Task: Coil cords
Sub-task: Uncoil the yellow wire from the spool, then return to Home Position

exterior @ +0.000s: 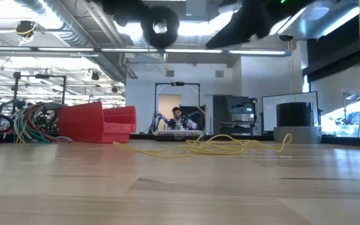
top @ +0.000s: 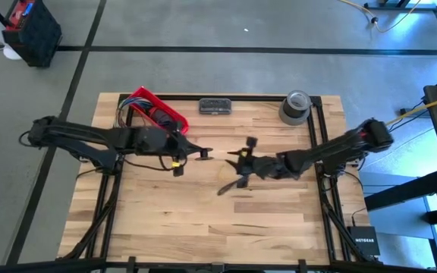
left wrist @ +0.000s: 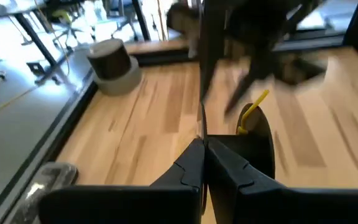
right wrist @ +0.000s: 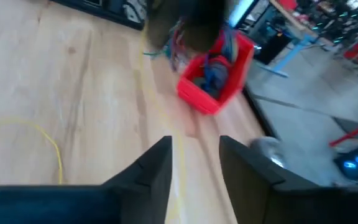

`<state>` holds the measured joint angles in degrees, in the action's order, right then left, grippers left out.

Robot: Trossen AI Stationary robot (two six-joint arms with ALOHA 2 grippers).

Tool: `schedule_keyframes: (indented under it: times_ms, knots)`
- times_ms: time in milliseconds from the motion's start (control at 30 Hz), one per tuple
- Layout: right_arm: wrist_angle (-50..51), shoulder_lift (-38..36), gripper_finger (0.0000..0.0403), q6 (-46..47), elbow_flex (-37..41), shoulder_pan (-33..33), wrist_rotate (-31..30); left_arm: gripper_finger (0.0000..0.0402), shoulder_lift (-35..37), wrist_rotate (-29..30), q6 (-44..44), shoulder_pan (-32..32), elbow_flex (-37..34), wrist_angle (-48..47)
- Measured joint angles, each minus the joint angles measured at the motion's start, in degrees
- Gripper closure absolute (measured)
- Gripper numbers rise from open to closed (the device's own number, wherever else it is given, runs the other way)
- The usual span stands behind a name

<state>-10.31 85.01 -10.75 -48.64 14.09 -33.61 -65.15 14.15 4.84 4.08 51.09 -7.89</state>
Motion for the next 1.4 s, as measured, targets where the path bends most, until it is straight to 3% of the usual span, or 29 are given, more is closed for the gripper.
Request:
schedule_keyframes:
  times_ms: [167,367,500,667,833,1000,1200,1400]
  knots:
    - [11.94,-7.83,0.0256,2.09,-0.17,2.53,-4.43,0.0396,-7.53,1.5,1.6,0.07,0.0,0.05]
    - [17.74,-9.61,0.0258,9.68,0.29,2.42,-2.2,0.0396,-19.2,19.09,6.34,0.3,-0.02,0.13]
    - [16.61,-7.6,0.0258,10.66,2.69,2.42,-0.6,0.0396,-26.48,24.18,8.03,0.39,-0.02,4.56]
    - [16.6,-5.57,0.0259,10.65,3.98,2.42,-1.74,0.0396,-32.45,24.55,10.43,0.72,-0.02,7.15]
    - [15.14,-5.52,0.0259,10.5,3.98,2.37,-1.9,0.0393,-33.92,24.88,10.89,1.63,0.02,7.57]
    - [13.85,-5.52,0.0259,10.5,3.96,2.38,-1.91,0.0347,-33.7,24.11,8.82,2.85,-0.04,5.72]
    - [13.26,-5.74,0.0259,10.48,3.96,2.4,-1.91,0.0282,-30.63,23.3,5.2,7.41,4.62,-7.57]
    - [10.01,-8.82,0.0259,10.33,3.93,2.44,0.84,0.0266,-23.04,17.45,1.32,11.62,7.41,-15.5]
